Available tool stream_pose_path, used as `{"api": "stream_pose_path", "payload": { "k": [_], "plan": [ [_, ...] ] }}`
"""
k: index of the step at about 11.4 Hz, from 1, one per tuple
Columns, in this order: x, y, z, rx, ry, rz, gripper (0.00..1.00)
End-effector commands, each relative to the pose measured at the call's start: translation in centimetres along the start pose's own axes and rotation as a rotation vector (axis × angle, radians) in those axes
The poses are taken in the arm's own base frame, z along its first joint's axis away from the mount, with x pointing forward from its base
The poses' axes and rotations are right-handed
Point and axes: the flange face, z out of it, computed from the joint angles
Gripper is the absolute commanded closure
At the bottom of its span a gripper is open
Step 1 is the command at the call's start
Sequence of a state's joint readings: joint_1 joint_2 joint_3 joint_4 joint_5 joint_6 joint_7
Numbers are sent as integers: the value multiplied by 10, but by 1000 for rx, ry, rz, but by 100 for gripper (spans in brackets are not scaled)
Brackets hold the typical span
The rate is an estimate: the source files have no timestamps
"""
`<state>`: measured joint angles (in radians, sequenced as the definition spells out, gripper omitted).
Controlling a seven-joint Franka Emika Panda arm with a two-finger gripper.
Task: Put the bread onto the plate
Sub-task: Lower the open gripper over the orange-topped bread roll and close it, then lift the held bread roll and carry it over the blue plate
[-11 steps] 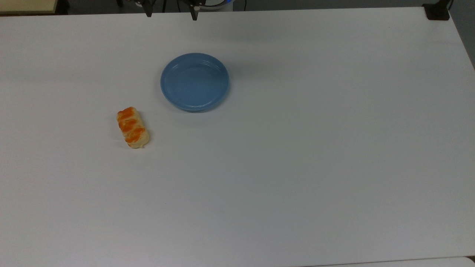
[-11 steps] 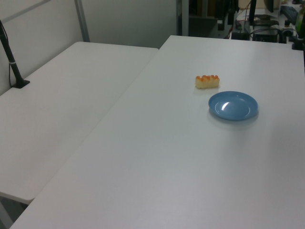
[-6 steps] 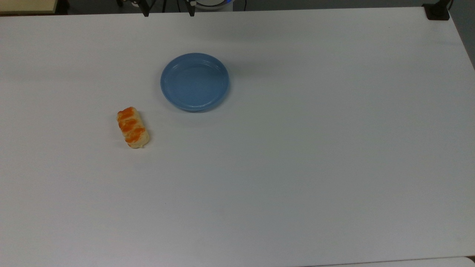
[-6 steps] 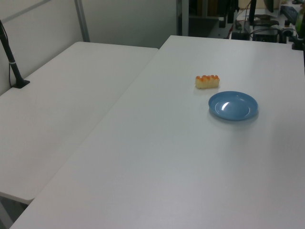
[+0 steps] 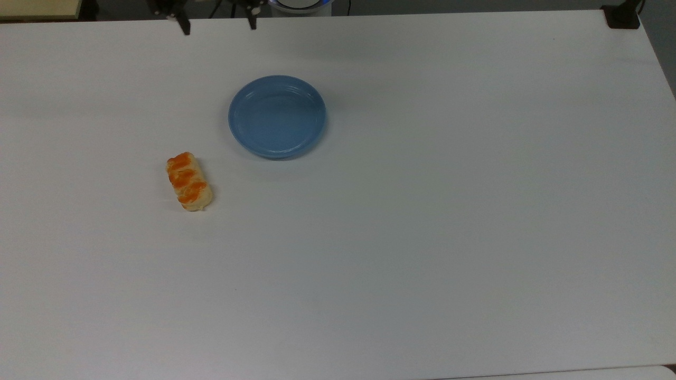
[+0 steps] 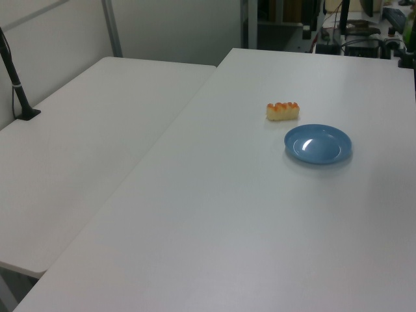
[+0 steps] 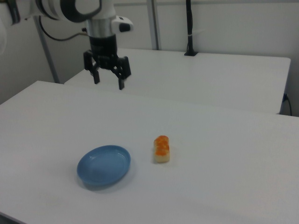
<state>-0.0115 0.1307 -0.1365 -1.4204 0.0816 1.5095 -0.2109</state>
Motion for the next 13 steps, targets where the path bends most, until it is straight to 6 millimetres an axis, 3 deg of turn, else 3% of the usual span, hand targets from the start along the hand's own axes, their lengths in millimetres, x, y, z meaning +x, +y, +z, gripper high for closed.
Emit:
{"api": "stream_pose_path", "payload": {
  "k": [1, 3, 4, 7, 10, 11, 13],
  "plan": [
    [3, 47, 73, -89, -4, -123, 0],
    [14, 79, 111, -121, 10, -157, 0],
    [22, 86, 132, -126, -9, -158, 0],
    [52, 97, 198, -159, -19, -188, 0],
    [72, 103, 248, -199, 4, -203, 0],
    [76, 104, 264, -211, -1, -211, 1],
    [80, 106, 268, -228, 3, -218, 10]
  ]
}}
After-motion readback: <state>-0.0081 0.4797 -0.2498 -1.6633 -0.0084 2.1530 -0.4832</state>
